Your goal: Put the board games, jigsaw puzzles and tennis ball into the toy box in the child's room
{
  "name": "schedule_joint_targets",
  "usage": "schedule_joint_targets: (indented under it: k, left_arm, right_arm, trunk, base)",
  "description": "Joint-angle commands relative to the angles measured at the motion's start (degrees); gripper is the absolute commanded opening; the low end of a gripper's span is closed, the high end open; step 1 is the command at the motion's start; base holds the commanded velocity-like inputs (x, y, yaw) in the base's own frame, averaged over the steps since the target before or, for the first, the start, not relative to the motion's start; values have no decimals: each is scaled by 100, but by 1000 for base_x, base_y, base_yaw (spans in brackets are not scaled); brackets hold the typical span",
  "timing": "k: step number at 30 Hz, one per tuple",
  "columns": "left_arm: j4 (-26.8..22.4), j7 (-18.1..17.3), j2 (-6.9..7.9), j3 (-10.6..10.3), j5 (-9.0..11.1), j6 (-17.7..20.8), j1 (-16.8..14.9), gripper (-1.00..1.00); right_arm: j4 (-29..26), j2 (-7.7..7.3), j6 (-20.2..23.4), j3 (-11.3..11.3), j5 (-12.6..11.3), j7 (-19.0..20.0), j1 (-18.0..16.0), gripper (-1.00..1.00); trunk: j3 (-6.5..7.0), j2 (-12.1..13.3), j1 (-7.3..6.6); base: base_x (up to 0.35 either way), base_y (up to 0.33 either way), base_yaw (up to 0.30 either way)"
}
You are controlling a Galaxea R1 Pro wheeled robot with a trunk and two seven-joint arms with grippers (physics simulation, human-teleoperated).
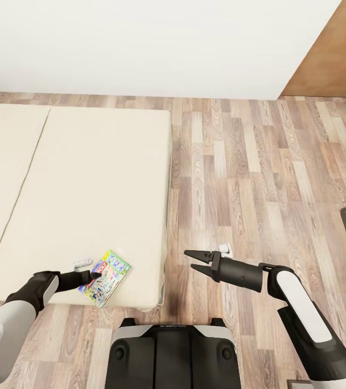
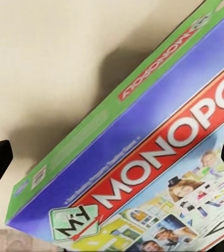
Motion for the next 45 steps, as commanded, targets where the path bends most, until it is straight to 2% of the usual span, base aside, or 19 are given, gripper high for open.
schedule_joint_targets:
  k: [1,6,8,12,15,33,36,41,45]
  left_arm:
    - [1,-43,-5,48,-63,34,-2,100]
    - [14,-54,-28,31,-75,42,-2,100]
    - [15,-58,-37,-43,-80,43,-2,100]
    - [17,-76,-31,-350,-82,43,-2,100]
    - [17,-99,-17,-461,-78,38,-2,100]
    - [17,-139,-48,-492,-51,52,-2,100]
    - [17,-301,-48,-491,-50,53,-2,100]
    - [17,-927,-51,-491,-67,82,-2,100]
    - [17,-1097,-46,-491,-75,92,-2,100]
  right_arm:
    - [-3,-5,9,2,-14,-15,-3,100]
    - [-3,-2,9,0,-15,-18,-3,100]
    - [-3,-1,9,0,-13,-17,-3,100]
    - [-3,0,9,-2,-13,-16,-3,100]
    - [-3,0,9,2,-14,-16,-3,100]
    - [-3,0,9,4,-15,-16,-3,100]
    - [-3,0,9,0,-15,-10,-3,100]
    - [-3,-2,9,-1,-15,-8,-3,100]
    - [-3,0,9,5,-15,-7,-3,100]
  trunk:
    - [-6,-9,3]
    - [-20,-9,3]
    - [-31,-9,3]
    - [-58,-9,3]
    - [-79,-9,3]
    - [-103,-9,3]
    - [-103,-9,3]
    - [-103,-9,3]
    - [-103,-9,3]
  base:
    - [0,0,0]
    - [0,0,0]
    - [0,0,0]
    - [0,0,0]
    - [0,0,0]
    - [0,-1,0]
    - [0,-61,0]
    - [0,-71,0]
    - [0,-15,0]
